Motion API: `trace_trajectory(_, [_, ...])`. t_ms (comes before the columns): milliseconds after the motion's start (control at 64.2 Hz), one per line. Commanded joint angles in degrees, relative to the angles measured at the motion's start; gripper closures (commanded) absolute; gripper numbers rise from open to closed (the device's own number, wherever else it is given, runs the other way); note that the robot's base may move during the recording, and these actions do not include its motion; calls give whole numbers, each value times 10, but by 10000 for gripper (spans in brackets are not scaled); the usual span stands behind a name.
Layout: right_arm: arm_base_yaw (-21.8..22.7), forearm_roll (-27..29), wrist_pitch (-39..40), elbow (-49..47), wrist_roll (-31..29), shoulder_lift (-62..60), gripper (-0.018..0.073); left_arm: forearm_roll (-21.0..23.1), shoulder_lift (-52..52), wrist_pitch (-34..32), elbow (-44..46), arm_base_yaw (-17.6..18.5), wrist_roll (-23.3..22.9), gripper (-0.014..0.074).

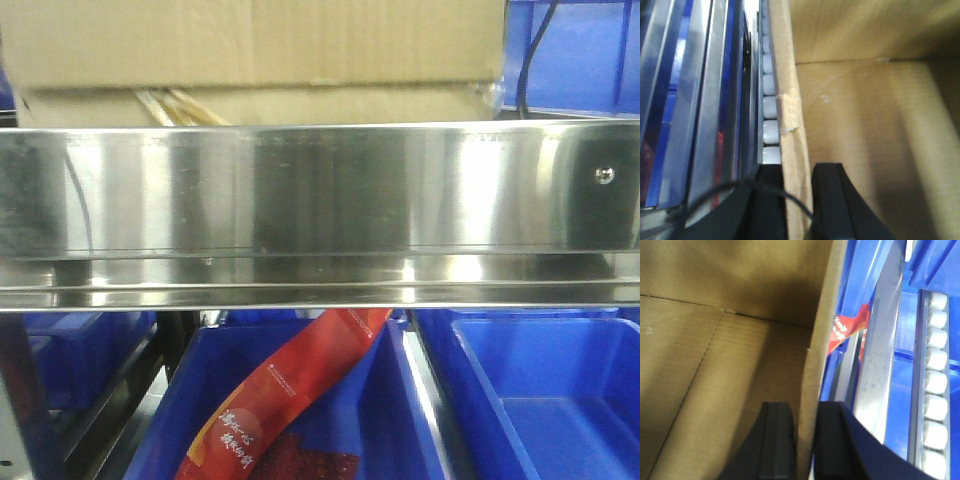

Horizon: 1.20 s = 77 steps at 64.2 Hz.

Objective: Grab carton from right shelf to conveyor
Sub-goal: 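Close both grippers on the carton walls and lift it off the shelf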

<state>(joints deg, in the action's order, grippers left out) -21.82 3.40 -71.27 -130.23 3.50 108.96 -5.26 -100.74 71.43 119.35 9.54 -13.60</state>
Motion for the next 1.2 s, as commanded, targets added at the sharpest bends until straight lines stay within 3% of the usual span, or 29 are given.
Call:
trace_trajectory(0, [0, -2, 13, -6, -3, -51, 627, -2, 43, -15, 22, 0, -1, 616])
trace_trajectory(156, [-1, -2, 13, -3, 0, -105, 627, -2, 91, -15, 26, 12, -1, 616])
trace_trajectory(327, [-15, -10, 13, 35, 1, -170, 627, -6, 144, -15, -1, 56, -1, 616])
trace_trajectory(467, [-36, -54, 13, 122, 10, -233, 627, -56, 182, -15, -60, 97, -34, 616])
trace_trajectory(685, [-42, -58, 13, 271, 33, -322, 627, -56, 225, -15, -155, 135, -61, 616])
trace_trajectory(840, [-42, -58, 13, 348, 35, -362, 627, -55, 229, -15, -199, 144, -61, 616])
trace_trajectory(1183, [-42, -57, 13, 353, 35, -365, 627, -55, 229, -15, -204, 144, -62, 616])
